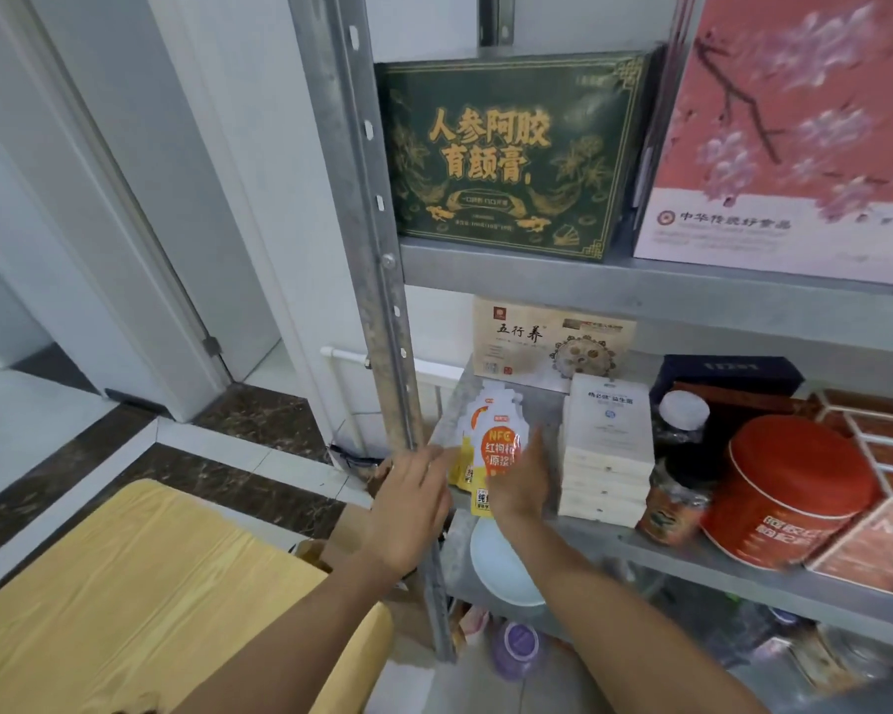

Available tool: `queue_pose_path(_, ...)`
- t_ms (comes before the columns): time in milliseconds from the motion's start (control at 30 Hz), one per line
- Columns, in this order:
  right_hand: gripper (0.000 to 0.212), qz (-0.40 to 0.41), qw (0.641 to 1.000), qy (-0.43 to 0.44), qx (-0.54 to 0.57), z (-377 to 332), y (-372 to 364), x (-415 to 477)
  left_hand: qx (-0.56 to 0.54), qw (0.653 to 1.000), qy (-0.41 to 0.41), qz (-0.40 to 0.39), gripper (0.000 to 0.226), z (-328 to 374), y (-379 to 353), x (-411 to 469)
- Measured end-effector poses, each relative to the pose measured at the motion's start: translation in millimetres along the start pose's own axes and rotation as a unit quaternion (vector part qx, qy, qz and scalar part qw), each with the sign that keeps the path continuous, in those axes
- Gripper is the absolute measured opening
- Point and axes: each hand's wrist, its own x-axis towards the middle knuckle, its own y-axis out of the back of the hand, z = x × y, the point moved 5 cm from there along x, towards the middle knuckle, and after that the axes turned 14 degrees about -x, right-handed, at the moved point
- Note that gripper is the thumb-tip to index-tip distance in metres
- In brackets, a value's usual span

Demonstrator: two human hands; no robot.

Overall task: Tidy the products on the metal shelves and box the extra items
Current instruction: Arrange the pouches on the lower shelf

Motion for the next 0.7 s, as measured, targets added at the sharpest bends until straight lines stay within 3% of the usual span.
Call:
queue_pose_path(67,0.064,-0.002,0.997,-0.007,0.076,-2,5,-7,-0.112,0.987,0.104,-0.043,0.037,-1,-7,2)
queue_pose_path(133,0.045,-0.028,0.994,-0.003,0.106,-2,13,-17,-0.270,0.938,0.218,-0.004,0.033,1,-10,11)
queue_pose_path(200,0.022,-0.085,0.988,0.008,0.127,2,21,-27,-0.454,0.831,0.317,0.060,0.026,8,-10,23)
queue_pose_path(233,0.022,-0.126,0.980,0.020,0.152,4,25,-32,-0.526,0.772,0.351,0.063,0.021,12,-12,28)
queue_pose_path(267,0.026,-0.168,0.969,0.032,0.178,6,29,-37,-0.562,0.736,0.373,0.057,0.018,15,-14,34)
queue_pose_path(333,0.030,-0.225,0.952,0.057,0.201,11,41,-47,-0.578,0.708,0.405,0.033,0.021,21,-19,39)
queue_pose_path(467,0.020,-0.282,0.924,0.052,0.253,25,63,-54,-0.642,0.632,0.429,0.076,0.015,38,-27,45)
queue_pose_path(533,0.013,-0.331,0.901,0.061,0.274,34,68,-59,-0.655,0.609,0.440,0.078,0.022,41,-29,48)
queue_pose_path(600,0.009,-0.321,0.908,0.054,0.265,41,71,-62,-0.654,0.604,0.450,0.066,0.032,41,-32,51)
queue_pose_path(700,0.014,-0.138,0.980,0.096,0.104,40,81,-57,-0.600,0.653,0.460,0.038,0.049,47,-37,53)
